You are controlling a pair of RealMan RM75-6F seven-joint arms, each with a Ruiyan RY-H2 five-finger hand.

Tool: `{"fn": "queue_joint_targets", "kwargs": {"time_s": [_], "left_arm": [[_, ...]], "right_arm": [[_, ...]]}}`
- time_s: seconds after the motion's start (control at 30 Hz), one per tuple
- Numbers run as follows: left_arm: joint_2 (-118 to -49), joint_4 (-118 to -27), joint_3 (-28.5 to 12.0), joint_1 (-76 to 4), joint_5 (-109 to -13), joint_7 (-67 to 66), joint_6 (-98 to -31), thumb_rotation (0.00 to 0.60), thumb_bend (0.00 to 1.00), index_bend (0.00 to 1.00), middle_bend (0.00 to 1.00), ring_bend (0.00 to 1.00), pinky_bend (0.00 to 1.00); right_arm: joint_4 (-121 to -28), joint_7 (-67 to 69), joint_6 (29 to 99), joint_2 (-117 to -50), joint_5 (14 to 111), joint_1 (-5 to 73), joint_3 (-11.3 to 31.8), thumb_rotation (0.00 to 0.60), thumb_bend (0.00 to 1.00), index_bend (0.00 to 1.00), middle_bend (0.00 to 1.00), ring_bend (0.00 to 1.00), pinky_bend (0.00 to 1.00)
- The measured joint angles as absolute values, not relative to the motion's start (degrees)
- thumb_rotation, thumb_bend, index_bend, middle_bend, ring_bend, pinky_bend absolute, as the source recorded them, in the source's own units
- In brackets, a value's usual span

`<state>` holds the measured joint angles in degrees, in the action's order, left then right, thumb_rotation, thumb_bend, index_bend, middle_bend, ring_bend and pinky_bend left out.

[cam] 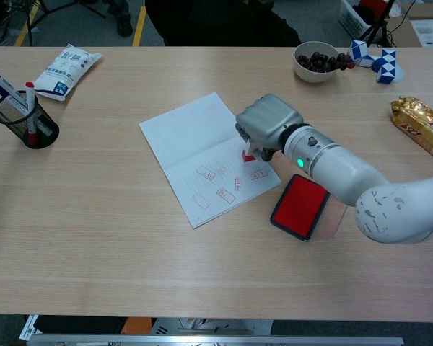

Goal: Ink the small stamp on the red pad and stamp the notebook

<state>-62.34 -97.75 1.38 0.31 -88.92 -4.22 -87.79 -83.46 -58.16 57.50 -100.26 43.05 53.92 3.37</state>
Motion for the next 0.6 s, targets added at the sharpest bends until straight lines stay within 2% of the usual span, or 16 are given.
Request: {"fn": "queue_joint_targets", "kwargs": {"time_s": [0.6], "left_arm": [[-62.5,-97.3,1.3,0.3,-88.8,-3.8,-87.7,0.6,0.12,0.01,0.15,0.2,0.12]], "right_arm": [[-76.6,-60.0,56.4,-105.4,42.0,54.7,2.4,0.6,0.53,0.88,0.65,0.48,0.3]]}}
